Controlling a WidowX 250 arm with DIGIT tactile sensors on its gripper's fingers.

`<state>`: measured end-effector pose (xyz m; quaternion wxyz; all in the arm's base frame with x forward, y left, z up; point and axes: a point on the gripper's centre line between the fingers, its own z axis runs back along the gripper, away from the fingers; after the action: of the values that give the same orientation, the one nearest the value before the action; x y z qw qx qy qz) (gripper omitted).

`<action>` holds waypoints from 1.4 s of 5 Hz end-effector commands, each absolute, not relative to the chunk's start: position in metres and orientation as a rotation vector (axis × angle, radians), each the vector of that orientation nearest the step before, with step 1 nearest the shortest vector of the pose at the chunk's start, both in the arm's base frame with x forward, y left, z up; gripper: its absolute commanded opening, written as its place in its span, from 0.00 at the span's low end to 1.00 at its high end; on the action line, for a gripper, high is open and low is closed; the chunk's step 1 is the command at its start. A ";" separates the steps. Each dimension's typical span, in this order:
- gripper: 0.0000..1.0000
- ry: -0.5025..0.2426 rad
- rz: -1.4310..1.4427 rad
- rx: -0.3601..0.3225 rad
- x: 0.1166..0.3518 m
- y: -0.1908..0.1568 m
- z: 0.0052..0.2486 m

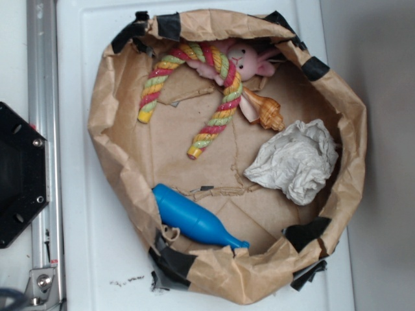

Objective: Grab the white paper.

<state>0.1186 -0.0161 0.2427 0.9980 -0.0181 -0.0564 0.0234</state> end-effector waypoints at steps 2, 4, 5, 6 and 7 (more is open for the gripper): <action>1.00 -0.231 -0.034 -0.015 0.169 -0.010 0.225; 1.00 -0.363 -0.138 -0.025 0.246 -0.013 0.189; 1.00 -0.391 -0.153 0.002 0.278 -0.014 0.151; 1.00 -0.395 -0.197 -0.004 0.308 -0.017 0.114; 1.00 -0.382 -0.216 -0.002 0.327 -0.023 0.094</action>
<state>0.3161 -0.0151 0.0738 0.9831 -0.0001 -0.1554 -0.0970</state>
